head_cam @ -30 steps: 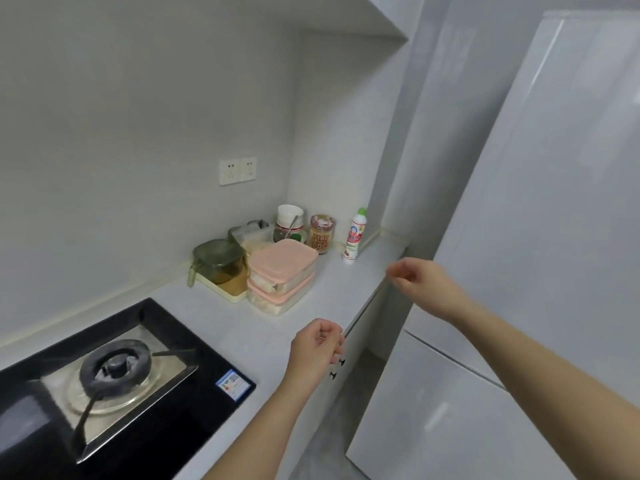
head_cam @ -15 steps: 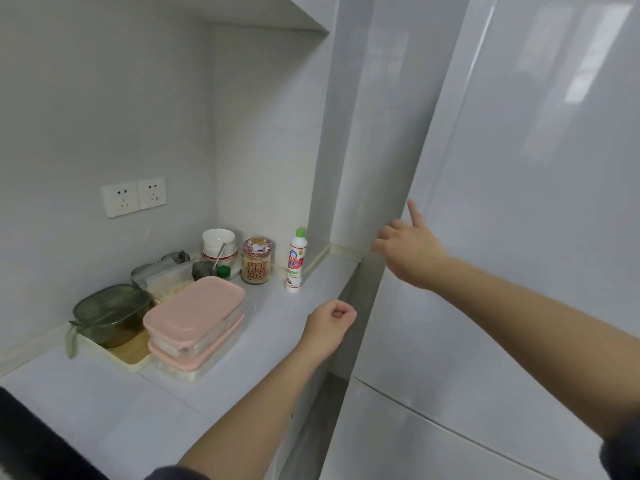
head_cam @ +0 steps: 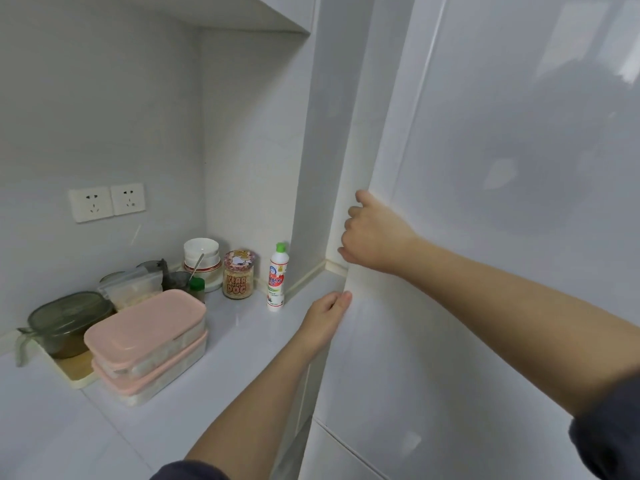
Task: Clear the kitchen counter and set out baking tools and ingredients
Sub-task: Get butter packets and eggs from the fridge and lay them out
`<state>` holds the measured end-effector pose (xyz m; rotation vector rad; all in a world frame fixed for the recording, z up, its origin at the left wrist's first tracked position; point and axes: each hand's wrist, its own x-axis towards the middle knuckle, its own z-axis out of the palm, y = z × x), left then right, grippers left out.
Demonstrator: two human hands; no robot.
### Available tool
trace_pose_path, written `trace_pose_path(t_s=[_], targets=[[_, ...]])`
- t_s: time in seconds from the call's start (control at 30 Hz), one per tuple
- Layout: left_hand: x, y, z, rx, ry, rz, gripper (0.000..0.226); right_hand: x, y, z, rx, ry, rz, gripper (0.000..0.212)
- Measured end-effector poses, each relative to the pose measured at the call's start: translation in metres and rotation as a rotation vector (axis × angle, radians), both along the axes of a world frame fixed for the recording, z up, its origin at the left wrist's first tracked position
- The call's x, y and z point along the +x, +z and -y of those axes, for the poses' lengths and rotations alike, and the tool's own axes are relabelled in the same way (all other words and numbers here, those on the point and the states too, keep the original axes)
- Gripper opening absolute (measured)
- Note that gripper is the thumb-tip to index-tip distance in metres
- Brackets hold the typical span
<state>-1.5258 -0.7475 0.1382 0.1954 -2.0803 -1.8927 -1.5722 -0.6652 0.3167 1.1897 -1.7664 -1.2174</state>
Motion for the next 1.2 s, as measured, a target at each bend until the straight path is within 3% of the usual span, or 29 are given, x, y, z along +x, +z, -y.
trace_pose_path(t_s=[0.23, 0.37, 0.5, 0.63, 1.2], targets=[[0.002, 0.000, -0.010, -0.013, 0.088, 0.015, 0.074, -0.004, 0.002, -0.002, -0.089, 0.093, -0.033, 0.058], [0.011, -0.001, -0.012, -0.003, 0.110, 0.014, 0.074, 0.002, -0.003, -0.001, -0.018, 0.173, -0.012, 0.043], [0.036, -0.005, -0.010, 0.002, 0.122, -0.008, 0.051, 0.026, 0.000, 0.000, -0.036, 0.238, -0.106, 0.041], [0.074, -0.004, -0.013, -0.006, 0.139, -0.016, 0.037, 0.055, -0.001, 0.000, -0.067, 0.266, -0.057, 0.032], [0.255, -0.002, -0.052, -0.106, 0.183, -0.097, 0.034, 0.219, -0.005, -0.046, -0.217, 0.608, -0.010, 0.030]])
